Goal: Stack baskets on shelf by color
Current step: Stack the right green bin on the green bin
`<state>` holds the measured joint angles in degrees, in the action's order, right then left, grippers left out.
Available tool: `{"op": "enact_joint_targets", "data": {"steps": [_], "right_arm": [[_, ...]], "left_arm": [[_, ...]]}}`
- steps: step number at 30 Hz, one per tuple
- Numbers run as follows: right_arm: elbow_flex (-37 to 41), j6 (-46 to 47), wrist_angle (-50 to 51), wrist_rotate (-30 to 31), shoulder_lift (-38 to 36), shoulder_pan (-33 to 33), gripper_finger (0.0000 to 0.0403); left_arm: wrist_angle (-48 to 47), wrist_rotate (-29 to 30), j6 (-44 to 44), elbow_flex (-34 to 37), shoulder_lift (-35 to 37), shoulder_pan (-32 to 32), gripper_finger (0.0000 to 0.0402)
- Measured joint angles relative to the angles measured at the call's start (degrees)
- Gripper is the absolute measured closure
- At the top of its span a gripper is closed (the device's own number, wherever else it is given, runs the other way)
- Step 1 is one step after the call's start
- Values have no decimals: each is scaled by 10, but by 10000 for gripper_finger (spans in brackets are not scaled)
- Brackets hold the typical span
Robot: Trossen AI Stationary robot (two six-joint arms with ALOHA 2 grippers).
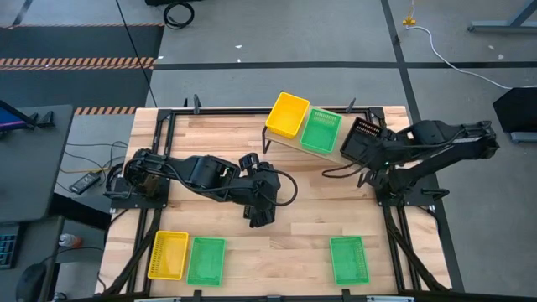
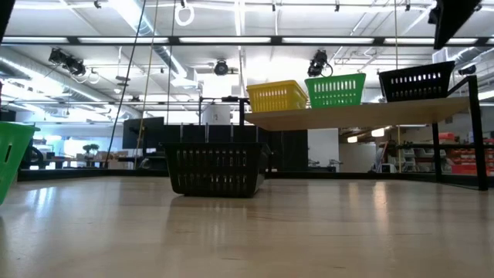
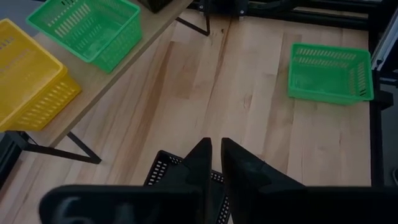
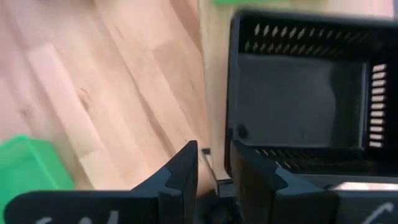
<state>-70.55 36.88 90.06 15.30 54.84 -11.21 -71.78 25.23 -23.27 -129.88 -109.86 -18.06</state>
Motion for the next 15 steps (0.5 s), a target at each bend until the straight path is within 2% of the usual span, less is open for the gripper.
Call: {"op": "enact_joint_targets", "data": {"steps": [3,7,15], "right_arm": [[-38,19,-4,-6,0,-4,302],[-66,63,-56,-46,-1,-10,302],[-61,79,-180,-83,32,-102,302]], "left_arm": [[-2,0,0,0,0,1,359],[-15,3,-3,0,0,12,360],[8,-15,-5,0,0,48,364]]}}
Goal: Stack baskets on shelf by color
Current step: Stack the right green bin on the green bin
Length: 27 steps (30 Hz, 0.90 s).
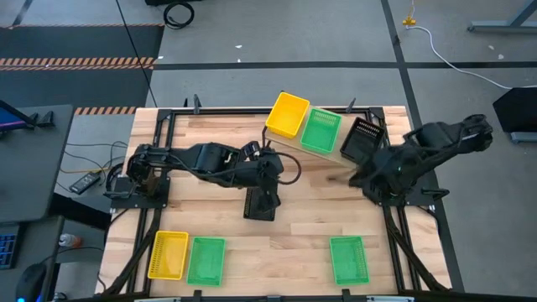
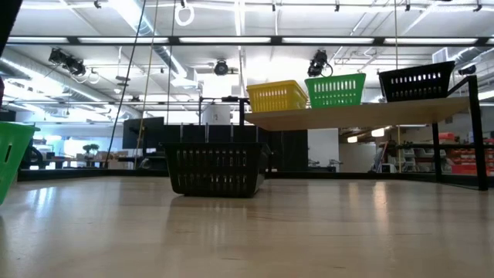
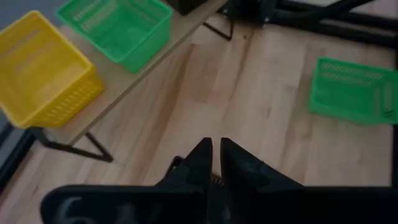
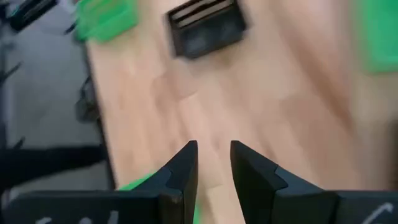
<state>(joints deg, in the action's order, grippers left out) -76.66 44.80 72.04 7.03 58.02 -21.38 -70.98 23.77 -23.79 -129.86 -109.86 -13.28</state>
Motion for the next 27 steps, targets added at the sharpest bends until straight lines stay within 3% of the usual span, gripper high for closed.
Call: {"op": "enact_joint_targets", "data": {"steps": [14,27], "right_arm": [[0,97,-57,-101,111,-275,302],[1,174,-112,-27,263,-421,286]], "left_arm": [[88,-71,-36,0,0,-8,369],[170,-21,-117,0,0,-59,373]]}}
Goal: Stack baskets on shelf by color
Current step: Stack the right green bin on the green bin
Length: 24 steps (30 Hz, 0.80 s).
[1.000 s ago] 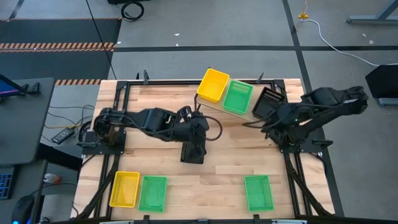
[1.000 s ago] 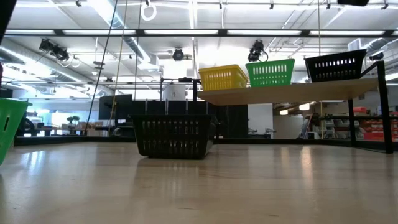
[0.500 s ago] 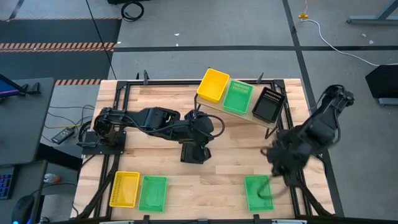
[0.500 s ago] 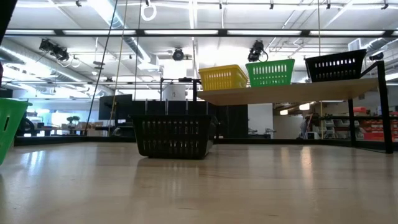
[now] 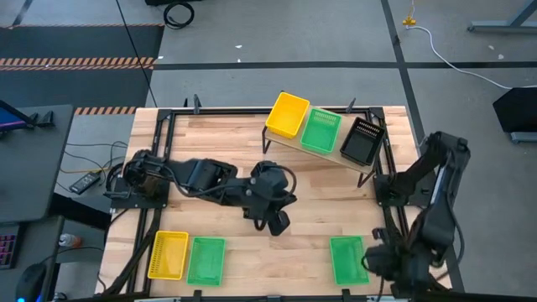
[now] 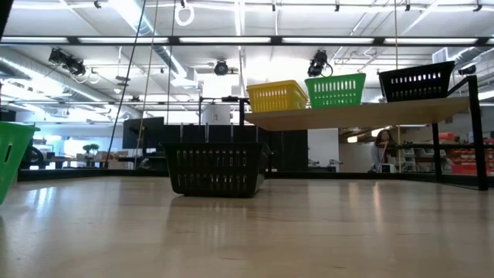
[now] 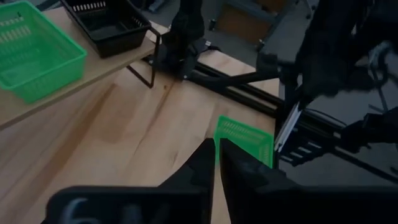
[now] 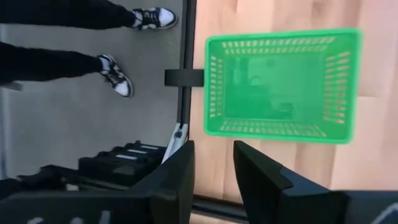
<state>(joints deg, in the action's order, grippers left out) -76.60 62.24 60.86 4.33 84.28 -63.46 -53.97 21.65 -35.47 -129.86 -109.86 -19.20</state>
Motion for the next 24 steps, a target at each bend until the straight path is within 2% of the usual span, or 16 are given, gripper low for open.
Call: {"op": "enact_joint_targets", "data": {"steps": [11,19,24], "right_arm": [[0,49,-76,35,121,-25,200],[0,62,-153,23,188,-36,197],[0,68,-158,21,205,-38,198]], "left_arm": [[1,15,-45,0,0,-20,377],[1,23,-62,0,0,-36,378],[1,25,-73,0,0,-42,383]]}}
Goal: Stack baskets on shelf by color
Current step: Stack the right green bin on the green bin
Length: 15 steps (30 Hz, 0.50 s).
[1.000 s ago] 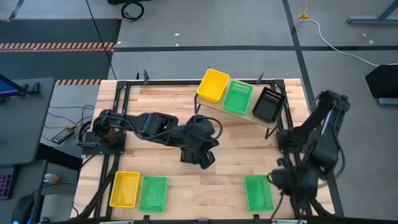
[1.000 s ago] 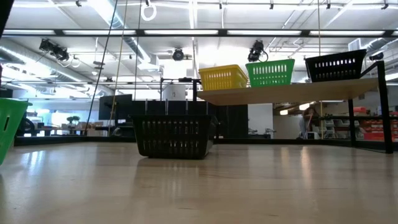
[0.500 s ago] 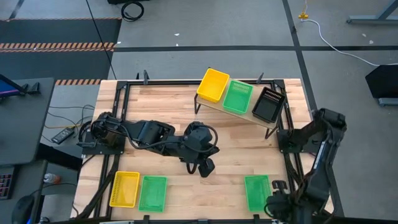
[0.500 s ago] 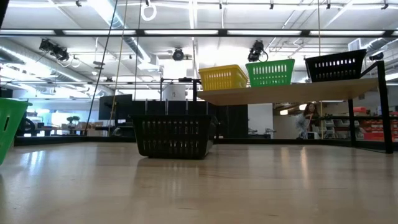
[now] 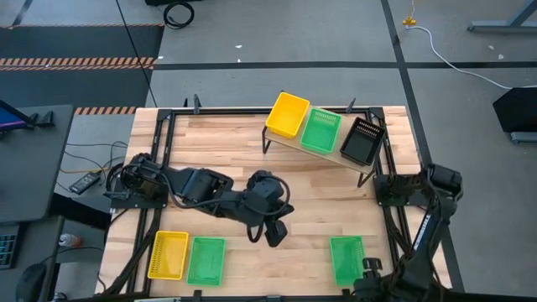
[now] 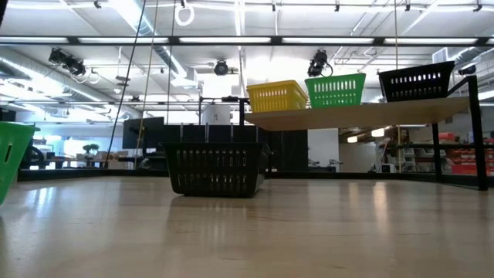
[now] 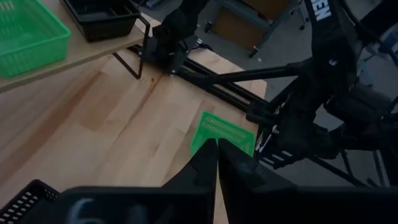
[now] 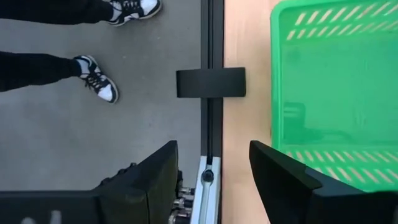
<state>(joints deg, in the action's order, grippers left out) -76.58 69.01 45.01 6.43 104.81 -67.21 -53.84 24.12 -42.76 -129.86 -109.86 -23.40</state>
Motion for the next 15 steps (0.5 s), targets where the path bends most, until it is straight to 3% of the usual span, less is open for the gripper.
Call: {"op": "enact_joint_targets", "data": {"steps": [15], "right_arm": [[0,0,-6,26,42,-2,211]], "left_arm": [[0,25,-21,0,0,0,385]]}}
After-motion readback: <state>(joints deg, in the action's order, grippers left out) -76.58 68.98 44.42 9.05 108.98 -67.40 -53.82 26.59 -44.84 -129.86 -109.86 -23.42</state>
